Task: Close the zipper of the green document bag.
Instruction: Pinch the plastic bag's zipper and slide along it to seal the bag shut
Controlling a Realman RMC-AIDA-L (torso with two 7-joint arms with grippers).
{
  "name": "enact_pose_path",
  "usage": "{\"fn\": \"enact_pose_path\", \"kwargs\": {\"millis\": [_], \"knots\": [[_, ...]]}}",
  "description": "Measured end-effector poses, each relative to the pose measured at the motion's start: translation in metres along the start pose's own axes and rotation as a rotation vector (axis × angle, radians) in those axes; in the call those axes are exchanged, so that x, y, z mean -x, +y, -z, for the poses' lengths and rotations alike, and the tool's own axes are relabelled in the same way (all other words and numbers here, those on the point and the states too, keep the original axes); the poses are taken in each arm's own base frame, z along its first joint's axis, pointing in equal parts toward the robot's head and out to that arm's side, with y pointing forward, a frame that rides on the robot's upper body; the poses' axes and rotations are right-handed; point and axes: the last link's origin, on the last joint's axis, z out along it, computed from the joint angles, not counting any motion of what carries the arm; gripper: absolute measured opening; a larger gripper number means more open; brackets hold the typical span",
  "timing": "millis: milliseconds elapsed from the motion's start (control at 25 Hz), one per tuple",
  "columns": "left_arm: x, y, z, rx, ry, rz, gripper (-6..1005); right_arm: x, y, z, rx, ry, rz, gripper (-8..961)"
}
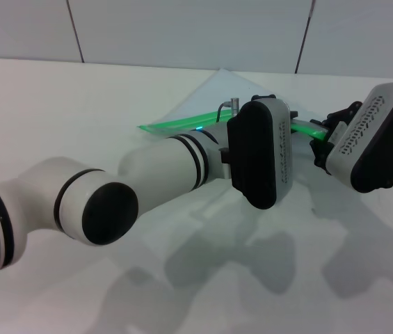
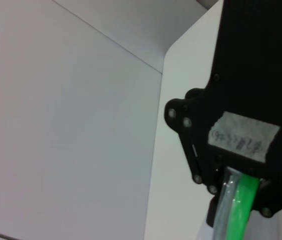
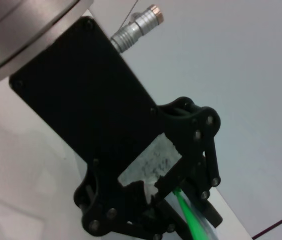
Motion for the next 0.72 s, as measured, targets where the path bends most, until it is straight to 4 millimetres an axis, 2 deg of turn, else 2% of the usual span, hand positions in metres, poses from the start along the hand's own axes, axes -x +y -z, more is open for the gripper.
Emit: {"fn": "enact_pose_path", "kwargs": {"millis": [720], "knots": [[0.0067,0.0035,0.0014,-0.021,-0.015,0.007,123,-0.0003,-0.0003,-0.0003,-0.005,-0.004,-0.002,58]]}}
